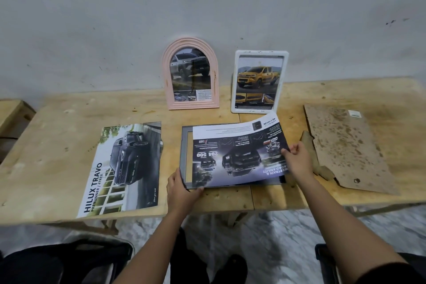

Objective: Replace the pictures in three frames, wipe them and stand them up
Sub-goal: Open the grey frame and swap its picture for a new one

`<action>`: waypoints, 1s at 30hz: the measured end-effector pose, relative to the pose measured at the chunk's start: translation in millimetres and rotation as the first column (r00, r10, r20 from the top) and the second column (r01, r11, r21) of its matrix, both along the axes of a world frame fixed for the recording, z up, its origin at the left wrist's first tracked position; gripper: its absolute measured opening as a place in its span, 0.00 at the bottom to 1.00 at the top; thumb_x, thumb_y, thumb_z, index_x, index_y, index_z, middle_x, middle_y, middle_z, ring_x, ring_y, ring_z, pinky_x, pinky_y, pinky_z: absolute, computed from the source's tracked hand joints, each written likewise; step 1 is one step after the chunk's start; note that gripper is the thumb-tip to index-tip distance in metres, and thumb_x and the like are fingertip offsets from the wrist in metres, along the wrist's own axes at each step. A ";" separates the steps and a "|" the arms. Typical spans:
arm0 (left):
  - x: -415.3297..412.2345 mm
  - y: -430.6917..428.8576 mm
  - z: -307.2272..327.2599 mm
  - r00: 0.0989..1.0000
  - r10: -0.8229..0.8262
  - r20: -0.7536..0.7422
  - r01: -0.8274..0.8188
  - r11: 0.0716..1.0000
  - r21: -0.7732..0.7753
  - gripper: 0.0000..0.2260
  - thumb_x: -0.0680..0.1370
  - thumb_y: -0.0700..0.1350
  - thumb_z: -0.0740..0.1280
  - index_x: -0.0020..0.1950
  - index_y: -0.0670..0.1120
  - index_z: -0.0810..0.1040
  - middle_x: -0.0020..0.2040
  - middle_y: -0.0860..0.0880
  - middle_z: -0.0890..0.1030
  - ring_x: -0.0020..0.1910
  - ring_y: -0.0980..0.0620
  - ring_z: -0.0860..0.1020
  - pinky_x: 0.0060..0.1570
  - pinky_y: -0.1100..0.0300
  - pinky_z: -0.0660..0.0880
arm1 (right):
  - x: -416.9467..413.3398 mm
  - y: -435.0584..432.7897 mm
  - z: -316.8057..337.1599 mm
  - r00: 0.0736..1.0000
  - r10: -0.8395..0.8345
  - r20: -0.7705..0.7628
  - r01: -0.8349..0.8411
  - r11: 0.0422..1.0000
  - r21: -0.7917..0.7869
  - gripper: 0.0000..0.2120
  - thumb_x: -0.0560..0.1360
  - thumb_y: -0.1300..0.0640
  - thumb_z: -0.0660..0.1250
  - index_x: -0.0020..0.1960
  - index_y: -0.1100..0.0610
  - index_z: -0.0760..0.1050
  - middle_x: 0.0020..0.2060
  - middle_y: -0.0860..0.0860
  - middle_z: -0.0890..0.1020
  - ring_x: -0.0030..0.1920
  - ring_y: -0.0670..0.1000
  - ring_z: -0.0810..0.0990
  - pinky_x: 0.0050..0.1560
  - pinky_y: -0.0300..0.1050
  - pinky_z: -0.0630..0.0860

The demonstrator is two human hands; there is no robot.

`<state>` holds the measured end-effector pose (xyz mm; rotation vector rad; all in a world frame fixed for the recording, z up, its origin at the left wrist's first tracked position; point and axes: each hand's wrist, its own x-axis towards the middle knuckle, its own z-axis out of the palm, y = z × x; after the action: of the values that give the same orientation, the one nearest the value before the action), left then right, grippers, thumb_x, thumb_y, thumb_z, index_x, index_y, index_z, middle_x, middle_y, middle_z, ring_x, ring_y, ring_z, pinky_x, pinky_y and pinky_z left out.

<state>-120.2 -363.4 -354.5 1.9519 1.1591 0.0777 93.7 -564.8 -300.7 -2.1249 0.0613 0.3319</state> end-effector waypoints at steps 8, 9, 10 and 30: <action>0.0 -4.1 7.7 1.000 -0.007 -0.016 0.006 0.999 -0.034 0.43 0.70 0.49 0.74 0.77 0.46 0.51 0.75 0.46 0.56 0.72 0.44 0.59 0.68 0.49 0.63 | -3.9 15.5 81.4 0.967 -0.013 0.253 -0.063 0.954 0.292 0.05 0.74 0.58 0.69 0.42 0.49 0.75 0.34 0.48 0.81 0.37 0.50 0.80 0.40 0.43 0.76; -0.7 -3.2 8.3 1.000 -0.008 -0.014 0.008 0.999 -0.038 0.43 0.70 0.49 0.73 0.77 0.45 0.51 0.75 0.46 0.56 0.72 0.44 0.59 0.68 0.50 0.63 | -4.3 20.2 91.8 0.956 0.002 0.292 -0.094 0.949 0.300 0.04 0.73 0.57 0.70 0.42 0.49 0.77 0.36 0.50 0.82 0.39 0.50 0.81 0.42 0.44 0.77; -1.6 -2.6 9.3 1.000 -0.012 -0.011 0.011 0.999 -0.041 0.42 0.70 0.48 0.73 0.77 0.45 0.52 0.74 0.45 0.57 0.72 0.44 0.59 0.68 0.50 0.62 | -4.8 25.6 102.4 0.941 0.020 0.338 -0.131 0.942 0.310 0.02 0.73 0.57 0.70 0.44 0.50 0.78 0.39 0.50 0.82 0.42 0.48 0.81 0.45 0.42 0.77; -96.9 136.5 167.1 0.666 0.227 0.710 -0.106 0.972 -0.211 0.14 0.78 0.45 0.63 0.62 0.45 0.74 0.55 0.52 0.81 0.52 0.58 0.80 0.47 0.68 0.75 | -93.7 218.0 248.7 0.577 0.614 0.538 -0.816 0.421 0.395 0.06 0.66 0.65 0.75 0.38 0.56 0.81 0.28 0.40 0.82 0.33 0.38 0.78 0.41 0.32 0.75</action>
<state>-217.0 -226.9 -187.4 1.4279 0.7499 0.7847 0.0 -346.9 -52.0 -1.3799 -1.0885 0.4347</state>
